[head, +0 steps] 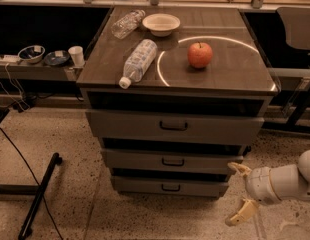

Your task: Open bottom drawer

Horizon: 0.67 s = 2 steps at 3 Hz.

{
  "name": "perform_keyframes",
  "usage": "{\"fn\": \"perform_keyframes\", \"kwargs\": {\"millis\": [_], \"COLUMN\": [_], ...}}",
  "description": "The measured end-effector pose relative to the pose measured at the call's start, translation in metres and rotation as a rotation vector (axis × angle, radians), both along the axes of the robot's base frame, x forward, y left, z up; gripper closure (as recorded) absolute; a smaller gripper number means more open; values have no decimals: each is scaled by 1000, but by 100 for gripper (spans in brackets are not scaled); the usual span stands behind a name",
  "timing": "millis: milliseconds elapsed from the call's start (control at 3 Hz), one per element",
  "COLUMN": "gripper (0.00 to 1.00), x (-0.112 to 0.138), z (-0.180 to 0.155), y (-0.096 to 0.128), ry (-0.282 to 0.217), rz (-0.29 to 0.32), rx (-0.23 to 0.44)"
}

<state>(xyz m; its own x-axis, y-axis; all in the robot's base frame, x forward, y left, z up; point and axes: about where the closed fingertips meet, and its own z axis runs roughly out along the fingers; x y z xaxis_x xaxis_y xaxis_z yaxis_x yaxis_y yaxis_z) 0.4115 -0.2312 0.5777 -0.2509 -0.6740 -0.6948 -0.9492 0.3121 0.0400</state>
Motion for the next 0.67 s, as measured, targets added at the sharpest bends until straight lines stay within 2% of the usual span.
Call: {"fn": "perform_keyframes", "kwargs": {"millis": [333, 667], "gripper": [0, 0], "x": [2, 28], "z": [-11, -36], "y": [4, 4], "ry": [-14, -153], "rz": [-30, -114], "rx": [-16, 20]}}
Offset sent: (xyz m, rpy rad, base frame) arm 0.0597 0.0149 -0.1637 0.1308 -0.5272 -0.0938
